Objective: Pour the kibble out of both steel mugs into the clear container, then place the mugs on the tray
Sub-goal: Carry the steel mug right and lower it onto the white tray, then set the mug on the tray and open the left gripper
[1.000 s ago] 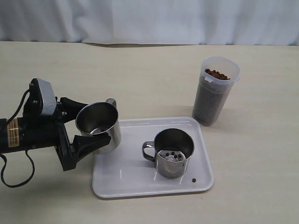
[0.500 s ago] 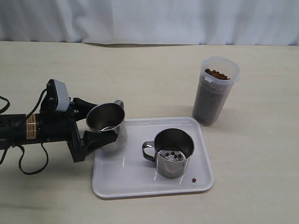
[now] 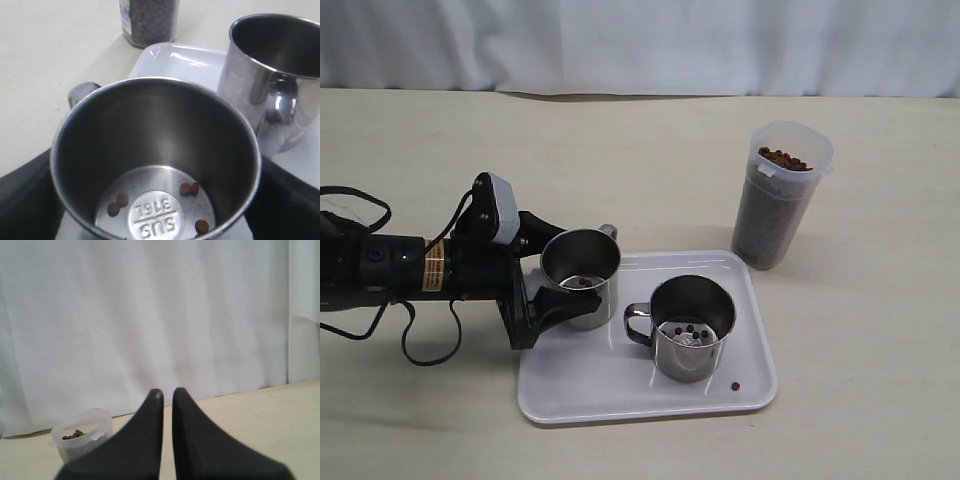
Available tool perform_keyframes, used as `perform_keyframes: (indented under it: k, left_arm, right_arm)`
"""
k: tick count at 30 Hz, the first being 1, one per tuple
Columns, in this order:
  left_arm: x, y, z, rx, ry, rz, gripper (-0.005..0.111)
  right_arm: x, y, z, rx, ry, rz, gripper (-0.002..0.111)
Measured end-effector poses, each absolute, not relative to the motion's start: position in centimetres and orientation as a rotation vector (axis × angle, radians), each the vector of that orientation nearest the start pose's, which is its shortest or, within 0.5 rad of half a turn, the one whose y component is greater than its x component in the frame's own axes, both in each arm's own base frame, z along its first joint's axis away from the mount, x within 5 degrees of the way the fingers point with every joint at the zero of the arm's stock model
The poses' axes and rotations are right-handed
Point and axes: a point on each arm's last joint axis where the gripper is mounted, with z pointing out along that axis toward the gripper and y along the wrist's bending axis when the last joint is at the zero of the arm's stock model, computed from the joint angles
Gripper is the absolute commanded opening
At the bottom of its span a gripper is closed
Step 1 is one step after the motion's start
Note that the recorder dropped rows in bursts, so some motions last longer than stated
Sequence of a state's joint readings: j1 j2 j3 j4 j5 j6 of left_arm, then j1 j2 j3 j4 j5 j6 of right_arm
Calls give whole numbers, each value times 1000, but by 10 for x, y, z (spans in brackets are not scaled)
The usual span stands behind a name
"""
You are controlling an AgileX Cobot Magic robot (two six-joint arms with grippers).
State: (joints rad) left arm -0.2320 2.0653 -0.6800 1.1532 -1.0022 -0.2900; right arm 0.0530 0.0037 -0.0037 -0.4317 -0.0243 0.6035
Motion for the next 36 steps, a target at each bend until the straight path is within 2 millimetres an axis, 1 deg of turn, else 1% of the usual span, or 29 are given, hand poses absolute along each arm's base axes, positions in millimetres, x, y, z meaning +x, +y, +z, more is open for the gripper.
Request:
perform_keyframes:
  k: [2,6,8,10,13,21,29,32,36]
  left_arm:
    - [276,-137,79,1221,1719,-781,21]
    - [277,-136,78,1226,1725,-773,53]
    - [276,-137,78,1235,1721,-775,64]
    - [276,-137,78,1240,1720,-777,71]
    - [275,-137,77,1245,1725,-779,73]
    - [275,-137,77,1235,1738,-792,73]
    - [272,-137,76,1275,1725,-805,73]
    - [272,-137,80,1277,1717,-803,73]
    - [273,-138,91,1275,1696,-802,73]
  right_arm:
    - [56,4,216,79,1462,191,5]
    - [56,4,216,79,1462,191,5]
    - [56,4,216,79,1462,191,5]
    - [56,4,216,79,1462,191,5]
    - [56,4,216,79,1462,191,5]
    - [56,4,216,79,1462,191,5]
    - [56,4,216,79,1462,191,5]
    - [56,4,216,79,1462,191,5]
    - [56,4,216,79,1462,191,5]
